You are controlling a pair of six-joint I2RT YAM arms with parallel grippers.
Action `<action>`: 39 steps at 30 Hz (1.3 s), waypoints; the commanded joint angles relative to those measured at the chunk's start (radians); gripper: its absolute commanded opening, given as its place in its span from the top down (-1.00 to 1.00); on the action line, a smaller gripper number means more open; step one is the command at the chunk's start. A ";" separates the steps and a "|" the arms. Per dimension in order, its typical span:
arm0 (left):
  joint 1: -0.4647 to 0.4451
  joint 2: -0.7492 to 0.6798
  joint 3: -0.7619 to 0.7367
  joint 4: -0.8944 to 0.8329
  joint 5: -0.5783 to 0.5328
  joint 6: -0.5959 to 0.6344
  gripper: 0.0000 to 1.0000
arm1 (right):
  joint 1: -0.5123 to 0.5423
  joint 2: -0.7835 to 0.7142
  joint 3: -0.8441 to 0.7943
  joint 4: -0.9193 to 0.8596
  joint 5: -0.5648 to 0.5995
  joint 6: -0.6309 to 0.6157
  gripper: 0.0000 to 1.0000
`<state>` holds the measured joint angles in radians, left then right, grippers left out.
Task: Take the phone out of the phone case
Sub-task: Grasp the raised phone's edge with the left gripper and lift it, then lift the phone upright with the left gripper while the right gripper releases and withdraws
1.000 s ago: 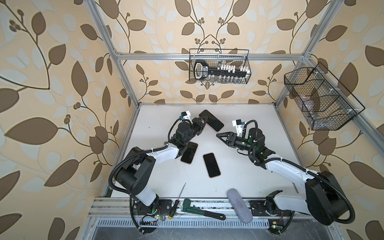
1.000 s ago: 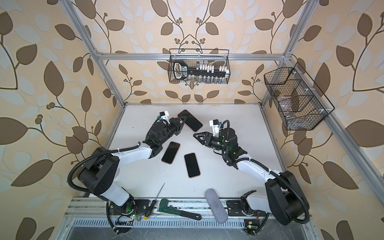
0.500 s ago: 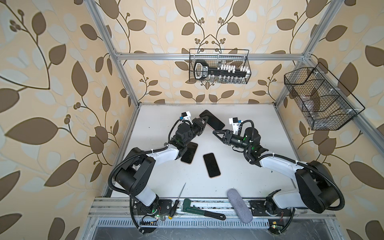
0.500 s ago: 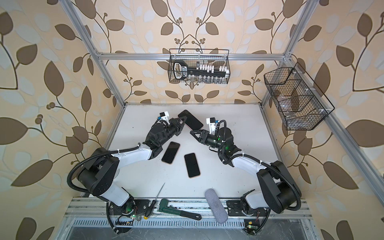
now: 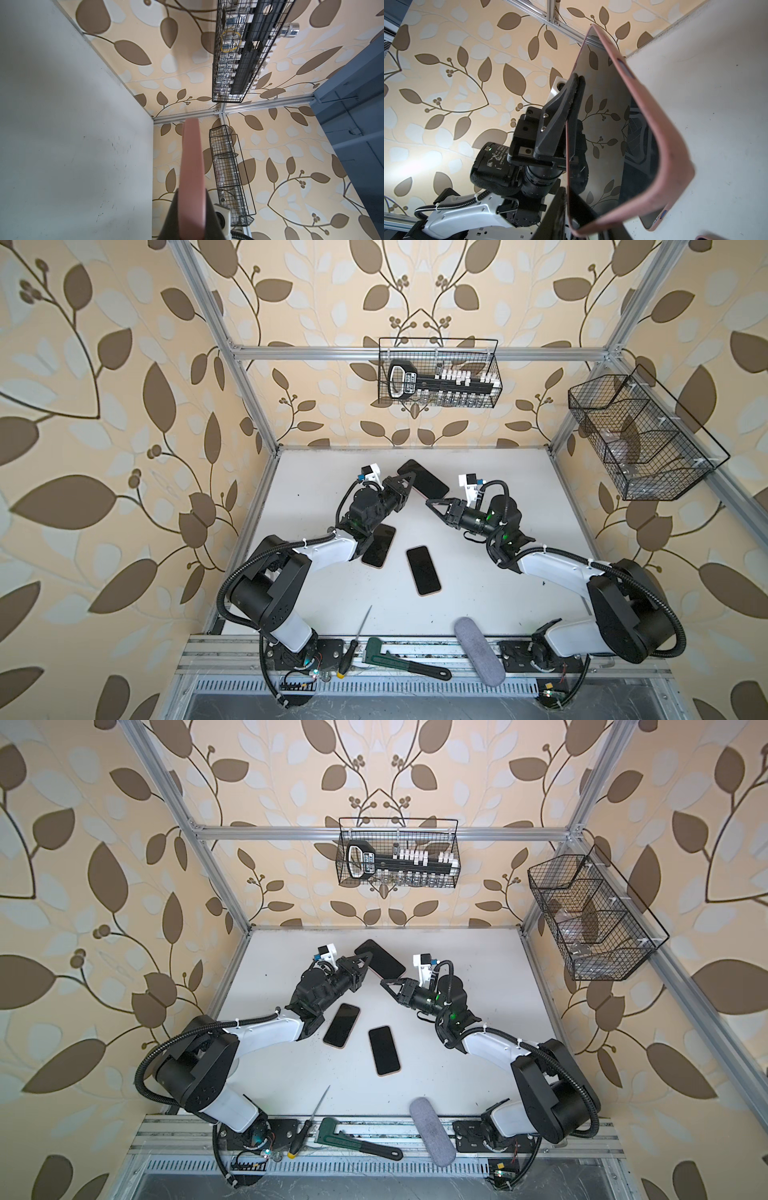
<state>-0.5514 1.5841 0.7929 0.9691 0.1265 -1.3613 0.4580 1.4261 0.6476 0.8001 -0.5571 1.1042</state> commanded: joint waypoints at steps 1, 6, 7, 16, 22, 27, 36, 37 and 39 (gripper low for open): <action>-0.010 -0.038 0.005 0.131 -0.005 -0.012 1.00 | 0.004 0.011 0.001 0.047 0.012 0.017 0.51; -0.011 -0.036 0.009 0.131 -0.005 -0.016 1.00 | 0.004 0.009 -0.006 0.051 0.015 0.015 0.54; -0.012 -0.035 0.009 0.131 -0.004 -0.015 1.00 | 0.002 0.010 -0.006 0.051 0.016 0.015 0.55; -0.011 -0.020 0.009 0.151 -0.011 -0.035 1.00 | 0.001 0.011 -0.017 0.068 0.020 0.020 0.74; -0.011 -0.020 0.003 0.147 -0.031 -0.060 1.00 | 0.001 0.007 -0.032 0.070 0.025 -0.005 0.78; -0.010 -0.040 -0.004 0.091 -0.064 -0.099 1.00 | -0.003 -0.001 -0.051 0.070 0.017 -0.096 0.80; -0.013 -0.110 -0.002 -0.038 -0.090 -0.164 1.00 | -0.021 -0.064 -0.107 0.018 0.021 -0.335 0.84; -0.014 -0.116 0.000 -0.044 -0.089 -0.173 1.00 | -0.023 -0.072 -0.108 -0.001 0.022 -0.359 0.85; -0.014 -0.127 0.006 -0.066 -0.083 -0.190 1.00 | -0.028 -0.085 -0.112 -0.032 0.031 -0.407 0.85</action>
<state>-0.5774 1.5406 0.7799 0.8745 0.0780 -1.5291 0.4541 1.3598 0.5648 0.8494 -0.5652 0.8558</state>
